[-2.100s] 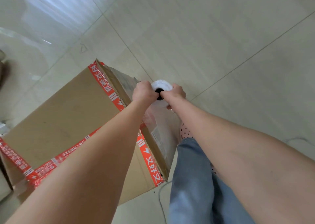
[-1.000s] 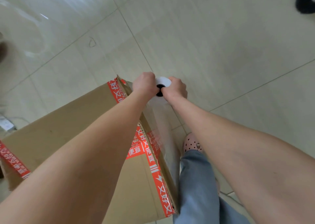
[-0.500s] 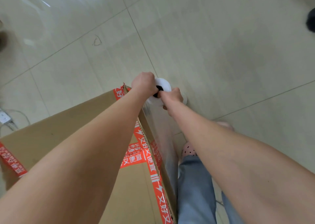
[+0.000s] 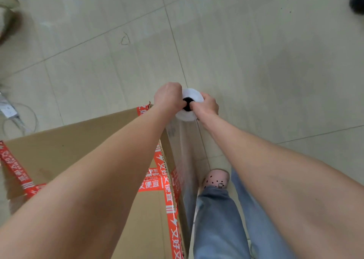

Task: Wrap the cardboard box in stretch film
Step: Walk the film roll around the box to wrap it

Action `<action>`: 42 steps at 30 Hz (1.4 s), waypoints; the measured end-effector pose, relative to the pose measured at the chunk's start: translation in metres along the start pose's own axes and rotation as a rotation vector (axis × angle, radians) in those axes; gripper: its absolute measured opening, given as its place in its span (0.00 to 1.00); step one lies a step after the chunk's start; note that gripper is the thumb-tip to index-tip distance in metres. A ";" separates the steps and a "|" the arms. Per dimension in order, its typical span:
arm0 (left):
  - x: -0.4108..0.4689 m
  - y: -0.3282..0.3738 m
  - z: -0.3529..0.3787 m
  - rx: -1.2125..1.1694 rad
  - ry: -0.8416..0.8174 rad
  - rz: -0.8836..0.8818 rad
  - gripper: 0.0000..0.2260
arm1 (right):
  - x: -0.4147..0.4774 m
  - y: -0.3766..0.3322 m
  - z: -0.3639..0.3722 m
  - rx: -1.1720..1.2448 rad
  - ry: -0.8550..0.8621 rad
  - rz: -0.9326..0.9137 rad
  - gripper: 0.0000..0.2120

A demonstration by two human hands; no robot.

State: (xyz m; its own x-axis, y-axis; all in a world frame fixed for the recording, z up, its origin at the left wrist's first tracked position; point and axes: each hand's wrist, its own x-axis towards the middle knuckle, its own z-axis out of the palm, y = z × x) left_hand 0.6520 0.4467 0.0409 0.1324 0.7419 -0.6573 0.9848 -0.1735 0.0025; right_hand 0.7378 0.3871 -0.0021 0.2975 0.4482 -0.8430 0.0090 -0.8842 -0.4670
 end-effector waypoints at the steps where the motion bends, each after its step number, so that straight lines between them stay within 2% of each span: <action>1: 0.002 -0.004 -0.002 -0.003 0.000 -0.017 0.09 | 0.000 -0.003 0.002 0.015 -0.012 0.004 0.25; 4: 0.006 -0.011 -0.003 -0.012 -0.025 -0.047 0.09 | -0.003 -0.005 0.013 0.110 -0.062 0.121 0.26; 7: 0.011 -0.012 -0.004 0.032 -0.101 -0.004 0.09 | -0.006 -0.012 0.021 0.243 -0.182 0.278 0.26; 8: 0.014 -0.014 -0.005 0.032 -0.130 0.002 0.12 | -0.004 -0.013 0.023 0.241 -0.214 0.282 0.25; 10: 0.019 -0.019 -0.007 0.013 -0.173 0.010 0.17 | -0.003 -0.013 0.027 0.192 -0.221 0.255 0.23; 11: 0.022 -0.021 -0.007 0.020 -0.183 0.020 0.16 | -0.003 -0.013 0.028 0.172 -0.207 0.243 0.23; 14: 0.024 -0.026 -0.010 0.015 -0.182 -0.001 0.11 | 0.002 -0.015 0.031 0.115 -0.184 0.196 0.24; 18: 0.026 -0.038 -0.011 -0.068 -0.117 -0.105 0.04 | 0.014 -0.034 0.029 -0.182 -0.153 -0.017 0.16; 22: 0.034 -0.049 -0.017 -0.114 -0.093 -0.210 0.14 | 0.022 -0.060 0.032 -0.412 -0.148 -0.166 0.13; 25: 0.040 -0.054 -0.020 -0.115 -0.142 -0.238 0.11 | 0.024 -0.066 0.035 -0.474 -0.186 -0.277 0.16; 27: 0.043 -0.056 -0.022 -0.144 -0.133 -0.249 0.10 | 0.025 -0.070 0.036 -0.412 -0.234 -0.318 0.25; 29: 0.047 -0.057 -0.024 -0.198 -0.089 -0.263 0.11 | 0.027 -0.074 0.032 -0.279 -0.275 -0.275 0.36; 31: 0.051 -0.052 -0.027 -0.243 -0.042 -0.265 0.06 | 0.028 -0.077 0.028 -0.193 -0.282 -0.122 0.40; 33: 0.057 -0.046 -0.028 -0.277 -0.044 -0.269 0.05 | 0.030 -0.078 0.025 -0.153 -0.315 0.051 0.35; 35: 0.062 -0.043 -0.028 -0.289 -0.050 -0.275 0.09 | 0.032 -0.082 0.025 -0.146 -0.339 0.096 0.27; 39: 0.064 -0.046 -0.031 -0.349 -0.056 -0.186 0.20 | 0.037 -0.090 0.032 -0.248 -0.310 -0.036 0.19; 42: 0.067 -0.059 -0.033 -0.367 -0.020 -0.194 0.16 | 0.037 -0.102 0.043 -0.355 -0.297 -0.123 0.21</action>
State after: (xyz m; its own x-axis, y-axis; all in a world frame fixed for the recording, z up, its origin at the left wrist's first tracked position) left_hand 0.6061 0.5279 0.0216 -0.0578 0.7249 -0.6864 0.9663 0.2133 0.1439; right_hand 0.7066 0.4994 0.0025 -0.0117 0.5245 -0.8513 0.3681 -0.7893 -0.4914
